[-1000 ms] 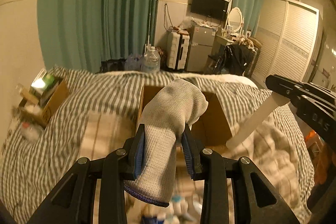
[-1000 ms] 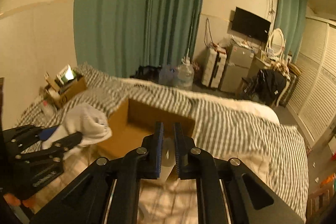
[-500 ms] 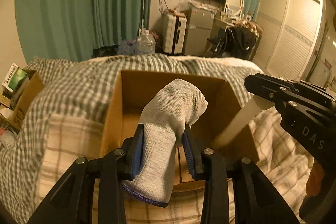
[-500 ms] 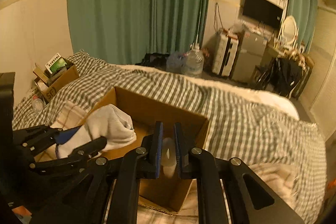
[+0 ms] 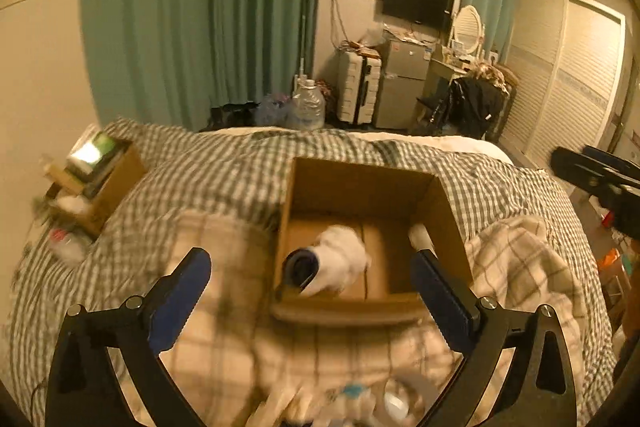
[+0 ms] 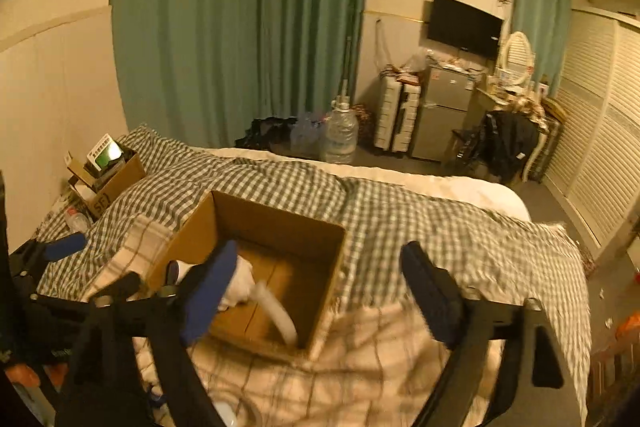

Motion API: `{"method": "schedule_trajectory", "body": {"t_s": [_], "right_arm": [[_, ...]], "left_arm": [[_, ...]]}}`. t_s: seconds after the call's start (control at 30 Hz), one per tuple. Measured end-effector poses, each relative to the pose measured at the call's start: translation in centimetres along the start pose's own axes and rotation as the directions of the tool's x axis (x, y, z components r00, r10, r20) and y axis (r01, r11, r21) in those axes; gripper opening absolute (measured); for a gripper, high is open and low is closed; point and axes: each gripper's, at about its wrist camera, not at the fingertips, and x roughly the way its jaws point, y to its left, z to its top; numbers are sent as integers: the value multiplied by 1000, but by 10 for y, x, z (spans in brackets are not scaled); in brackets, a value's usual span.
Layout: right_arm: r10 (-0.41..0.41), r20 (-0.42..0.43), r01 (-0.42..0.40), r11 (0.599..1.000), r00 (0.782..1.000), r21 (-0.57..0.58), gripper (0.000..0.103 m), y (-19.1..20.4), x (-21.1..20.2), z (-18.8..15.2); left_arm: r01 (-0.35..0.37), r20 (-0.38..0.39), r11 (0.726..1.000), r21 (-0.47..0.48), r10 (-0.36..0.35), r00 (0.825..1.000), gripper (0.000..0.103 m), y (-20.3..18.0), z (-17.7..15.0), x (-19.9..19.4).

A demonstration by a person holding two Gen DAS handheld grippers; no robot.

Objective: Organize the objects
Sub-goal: 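Grasp the black cup with the left tool while the right tool grasps the white tape roll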

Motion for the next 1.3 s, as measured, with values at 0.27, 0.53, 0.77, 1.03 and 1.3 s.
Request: {"method": "schedule_trajectory", "body": {"t_s": [0.27,0.53,0.77,1.03,1.3], "right_arm": [[48,-84,-47,999,995,13,96,35,-35,-77],[85,-273,-99,994,958,-41,96,77,13,-159],[90,-374,-110,993,923,-32,96,79,57,-192],[125,-427,-131,991,896,14,96,77,88,-203],[139,-454,-148,989,880,15,90,81,100,-212]], "left_arm": [[-68,-95,993,-91,60,994,103,40,-82,-28],[-123,-209,992,-38,112,971,103,33,-163,-4],[-82,-259,994,71,97,961,85,7,-191,12],[-31,-334,999,40,42,942,45,9,-201,28],[4,-318,999,48,11,948,8,6,-200,20]]}}
